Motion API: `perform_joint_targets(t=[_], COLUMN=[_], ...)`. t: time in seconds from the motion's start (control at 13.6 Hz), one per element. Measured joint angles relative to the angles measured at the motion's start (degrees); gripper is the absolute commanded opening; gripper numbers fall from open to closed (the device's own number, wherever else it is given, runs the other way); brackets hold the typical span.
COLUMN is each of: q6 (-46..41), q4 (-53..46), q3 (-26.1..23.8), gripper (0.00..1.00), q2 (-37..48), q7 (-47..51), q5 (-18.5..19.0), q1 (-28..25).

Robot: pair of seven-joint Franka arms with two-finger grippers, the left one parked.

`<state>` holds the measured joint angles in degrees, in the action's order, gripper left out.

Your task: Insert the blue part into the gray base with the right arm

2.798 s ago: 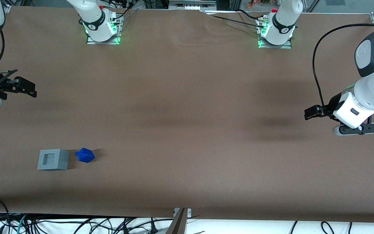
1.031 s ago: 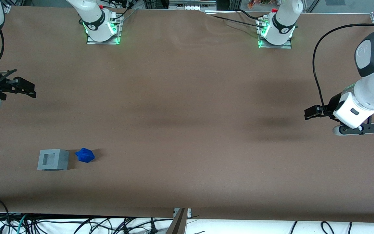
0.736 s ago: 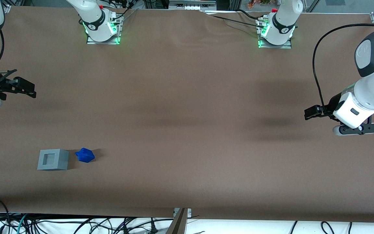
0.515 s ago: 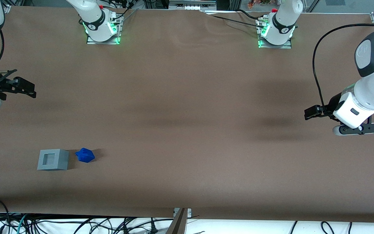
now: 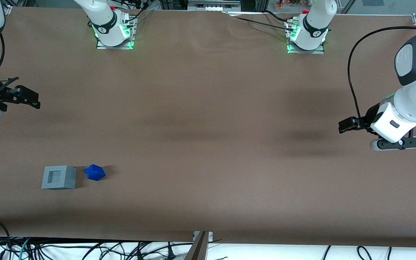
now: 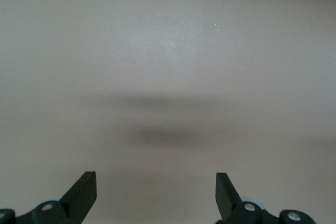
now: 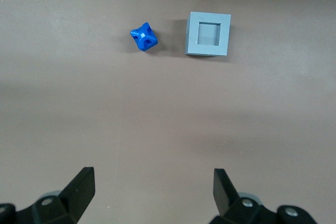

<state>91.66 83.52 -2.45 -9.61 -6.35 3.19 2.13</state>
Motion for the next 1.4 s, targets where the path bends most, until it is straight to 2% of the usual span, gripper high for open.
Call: perform_joint_targets(t=[0.52,0.74,1.18,1.4], q6=[0.0,1.9,21.6,30.2], q4=[0.0,0.2,0.4,0.4], q3=[0.0,0.0,-0.2,-0.2], gripper=[1.00,1.00,1.00,0.99], q2=[-0.1,-2.9,-15.3,-21.5], q7=[0.0,0.0,-1.9,2.6], q5=[0.0,0.0,-0.3,-1.4], q1=[0.0,0.0,-1.7,-2.5])
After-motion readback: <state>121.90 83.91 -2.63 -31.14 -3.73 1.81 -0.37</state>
